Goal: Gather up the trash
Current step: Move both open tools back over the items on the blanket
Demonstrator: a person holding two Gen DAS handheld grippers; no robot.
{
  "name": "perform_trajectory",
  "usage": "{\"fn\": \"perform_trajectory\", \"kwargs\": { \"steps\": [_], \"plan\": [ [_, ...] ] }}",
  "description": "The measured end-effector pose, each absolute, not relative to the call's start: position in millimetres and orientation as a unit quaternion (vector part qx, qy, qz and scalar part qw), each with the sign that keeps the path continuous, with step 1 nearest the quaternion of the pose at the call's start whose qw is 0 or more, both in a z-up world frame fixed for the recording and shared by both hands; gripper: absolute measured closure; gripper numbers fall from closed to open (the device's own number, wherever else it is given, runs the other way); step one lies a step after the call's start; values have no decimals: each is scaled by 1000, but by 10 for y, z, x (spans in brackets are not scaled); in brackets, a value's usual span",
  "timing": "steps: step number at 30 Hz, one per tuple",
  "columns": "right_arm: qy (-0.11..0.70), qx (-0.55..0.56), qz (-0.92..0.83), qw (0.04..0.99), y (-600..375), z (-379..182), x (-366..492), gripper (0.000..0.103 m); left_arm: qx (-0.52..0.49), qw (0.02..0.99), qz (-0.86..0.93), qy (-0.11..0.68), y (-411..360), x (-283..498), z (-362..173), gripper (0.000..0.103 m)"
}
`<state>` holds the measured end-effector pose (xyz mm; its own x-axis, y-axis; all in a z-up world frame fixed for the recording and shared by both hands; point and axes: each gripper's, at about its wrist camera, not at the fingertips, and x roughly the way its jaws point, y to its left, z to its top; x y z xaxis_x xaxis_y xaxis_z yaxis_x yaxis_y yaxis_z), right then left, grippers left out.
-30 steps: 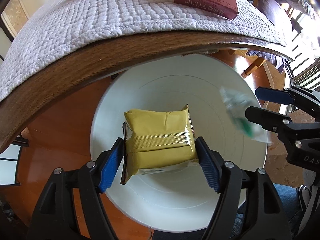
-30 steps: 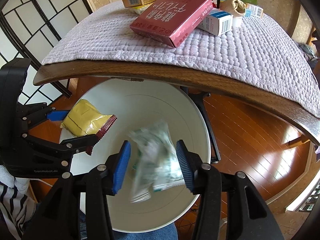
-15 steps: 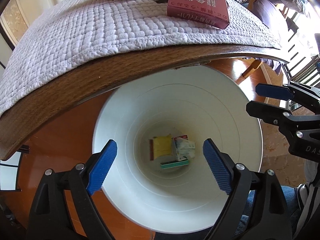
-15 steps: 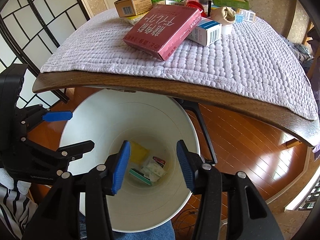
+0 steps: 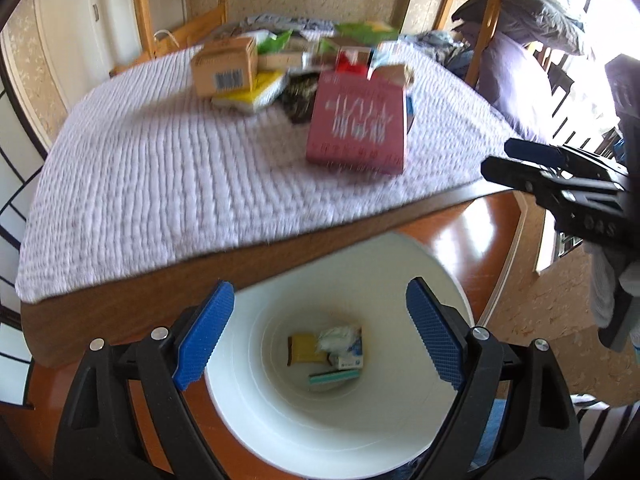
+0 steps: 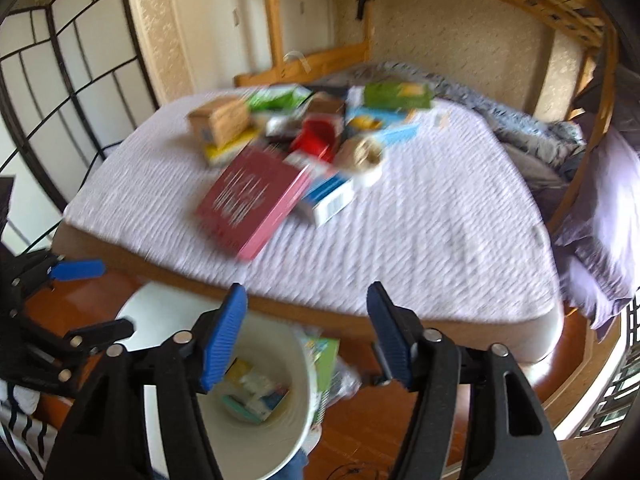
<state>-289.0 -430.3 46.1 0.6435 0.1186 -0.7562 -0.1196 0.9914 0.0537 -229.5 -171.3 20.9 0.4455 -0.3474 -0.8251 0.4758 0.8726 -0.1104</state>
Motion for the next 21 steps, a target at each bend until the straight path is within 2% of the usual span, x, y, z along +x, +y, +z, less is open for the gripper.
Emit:
{"fn": "perform_trajectory", "kwargs": {
  "steps": [3, 8, 12, 21],
  "plan": [
    [391, 21, 42, 919, -4511, 625, -2709, 24, 57, 855, -251, 450, -1844, -2179, 331, 11],
    [390, -11, 12, 921, -4473, 722, -2353, 24, 67, 860, -262, 432, -2074, -2019, 365, 10],
    [394, -2, 46, 918, -4471, 697, -2137, 34, 86, 864, -262, 420, -2203, -1987, 370, 10],
    [410, -16, 56, 910, -4453, 537, -1710, 37, 75, 865, -268, 418, -2312, -1660, 321, 11]
  ]
}}
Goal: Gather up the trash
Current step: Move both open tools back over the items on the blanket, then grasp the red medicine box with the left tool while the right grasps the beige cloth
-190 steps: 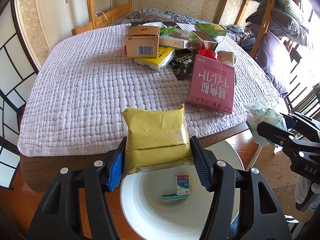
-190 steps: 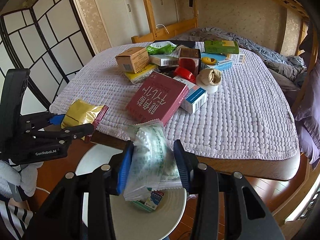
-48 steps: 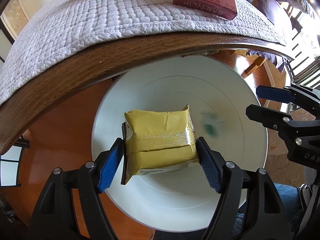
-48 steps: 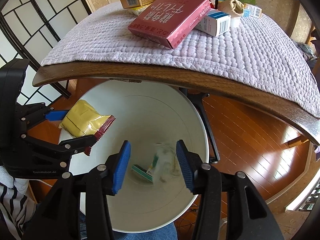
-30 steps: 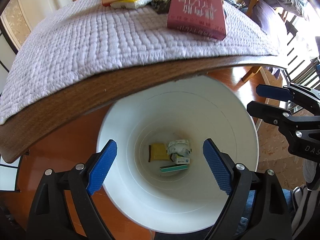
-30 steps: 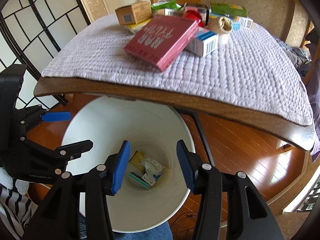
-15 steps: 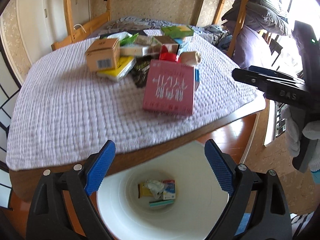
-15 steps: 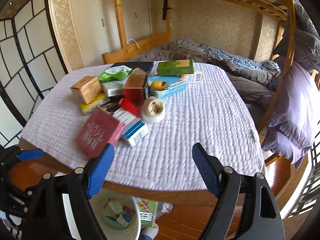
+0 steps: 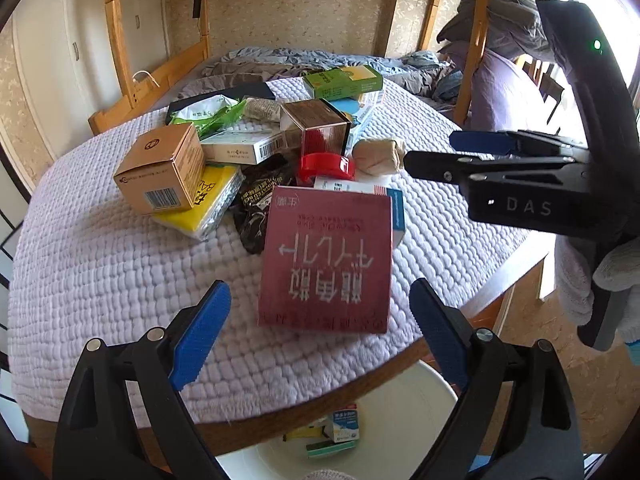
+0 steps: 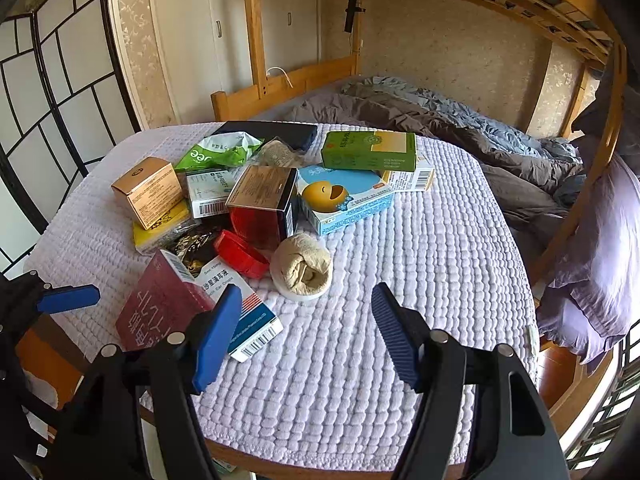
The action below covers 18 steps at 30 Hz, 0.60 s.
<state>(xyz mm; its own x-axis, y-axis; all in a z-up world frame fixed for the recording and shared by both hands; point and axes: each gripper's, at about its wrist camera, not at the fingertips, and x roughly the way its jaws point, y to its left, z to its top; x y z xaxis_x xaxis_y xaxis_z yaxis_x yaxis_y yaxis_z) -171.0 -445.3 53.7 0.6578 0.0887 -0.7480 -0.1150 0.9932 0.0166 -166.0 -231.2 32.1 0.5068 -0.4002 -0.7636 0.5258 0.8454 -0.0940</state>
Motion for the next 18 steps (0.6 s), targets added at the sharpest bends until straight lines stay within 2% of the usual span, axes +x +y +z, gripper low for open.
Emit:
{"fn": "perform_trajectory", "kwargs": {
  "steps": [3, 8, 11, 16, 18],
  "plan": [
    [418, -10, 60, 906, -4477, 469, -1582, 43, 52, 859, -283, 423, -2298, -1556, 286, 10],
    [428, 3, 67, 901, -4524, 384, -1426, 49, 67, 860, -276, 424, -2388, -1491, 274, 10],
    [431, 2, 70, 900, -4518, 357, -1373, 49, 98, 860, -253, 432, -2493, -1463, 234, 10],
    [434, -2, 76, 897, -4494, 314, -1315, 50, 85, 857, -258, 438, -2500, -1401, 206, 10],
    [438, -4, 77, 896, -4492, 290, -1285, 58, 76, 854, -260, 445, -2485, -1364, 191, 11]
  ]
}}
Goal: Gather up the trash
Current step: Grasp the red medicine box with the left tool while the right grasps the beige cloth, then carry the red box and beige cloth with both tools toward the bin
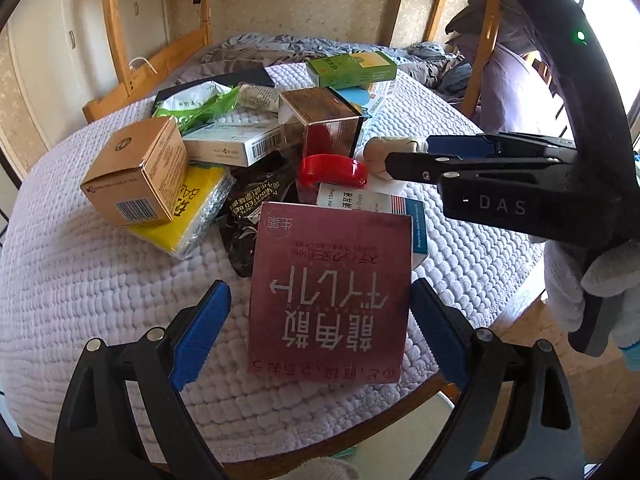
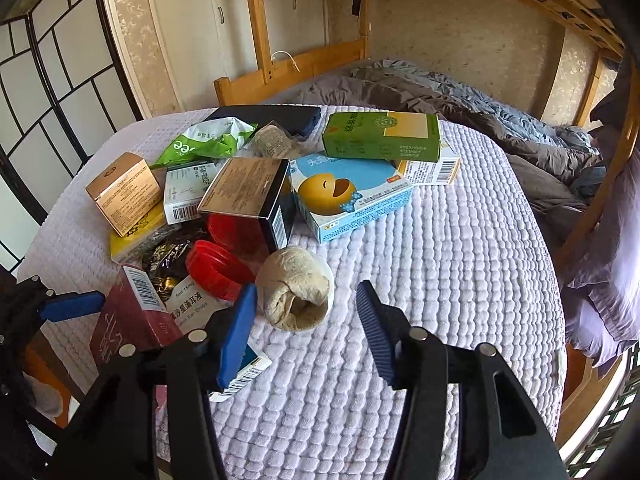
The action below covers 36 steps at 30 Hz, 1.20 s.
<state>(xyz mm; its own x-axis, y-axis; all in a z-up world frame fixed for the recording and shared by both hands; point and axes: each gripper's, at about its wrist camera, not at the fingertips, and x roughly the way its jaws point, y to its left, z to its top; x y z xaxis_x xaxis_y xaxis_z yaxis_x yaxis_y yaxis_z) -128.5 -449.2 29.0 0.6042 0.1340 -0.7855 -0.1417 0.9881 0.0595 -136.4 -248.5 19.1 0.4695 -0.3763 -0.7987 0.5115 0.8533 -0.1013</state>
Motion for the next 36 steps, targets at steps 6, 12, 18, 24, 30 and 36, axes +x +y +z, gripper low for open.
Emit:
{"fn": "perform_trajectory", "kwargs": {
  "steps": [6, 12, 18, 24, 30, 36],
  "plan": [
    [445, 9, 93, 891, -4506, 242, -1228, 68, 73, 848, -267, 452, -2486, -1356, 168, 11],
    [442, 6, 95, 892, -4493, 249, -1244, 72, 66, 841, -276, 460, -2486, -1343, 156, 23],
    [433, 6, 88, 897, -4528, 315, -1307, 72, 74, 846, -275, 451, -2484, -1396, 215, 23],
    [421, 11, 86, 903, -4546, 424, -1410, 72, 73, 850, -269, 447, -2442, -1435, 269, 23],
    [417, 11, 90, 904, -4512, 492, -1543, 72, 70, 853, -258, 449, -2388, -1444, 295, 23],
    [420, 10, 94, 902, -4443, 517, -1656, 72, 70, 854, -248, 452, -2336, -1464, 308, 23]
  ]
}}
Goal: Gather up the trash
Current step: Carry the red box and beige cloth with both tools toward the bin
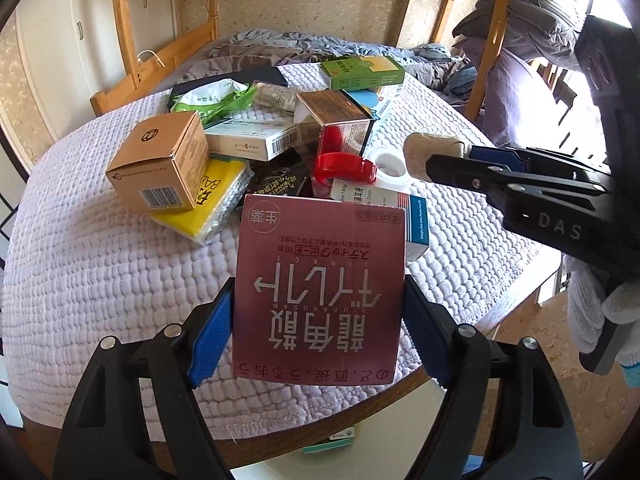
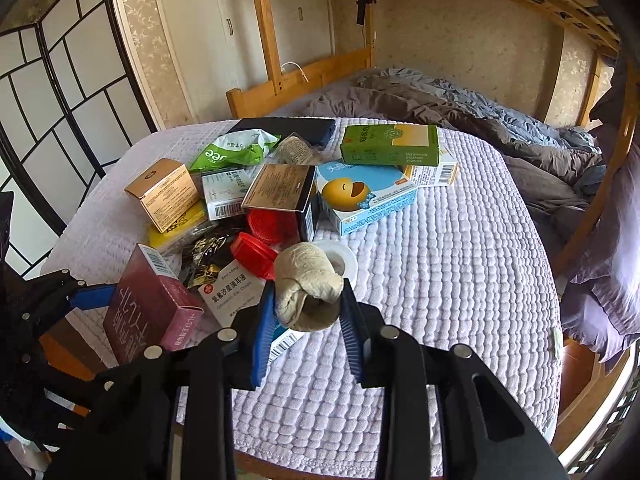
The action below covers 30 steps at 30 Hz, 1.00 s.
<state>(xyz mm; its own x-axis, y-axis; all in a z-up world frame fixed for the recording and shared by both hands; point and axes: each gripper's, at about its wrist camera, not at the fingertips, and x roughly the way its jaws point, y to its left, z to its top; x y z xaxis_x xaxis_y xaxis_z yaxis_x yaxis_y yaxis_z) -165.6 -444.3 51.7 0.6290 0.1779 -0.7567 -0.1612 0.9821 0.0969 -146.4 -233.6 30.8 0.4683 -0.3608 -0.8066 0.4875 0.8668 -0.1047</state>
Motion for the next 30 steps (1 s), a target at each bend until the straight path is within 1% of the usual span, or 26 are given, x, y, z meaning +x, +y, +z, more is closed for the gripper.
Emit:
{"fn": "perform_trajectory", "kwargs": {
  "steps": [30],
  "plan": [
    [415, -16, 125, 901, -3960, 625, -2187, 72, 74, 864, -206, 454, -2006, -1670, 379, 23]
  ]
}}
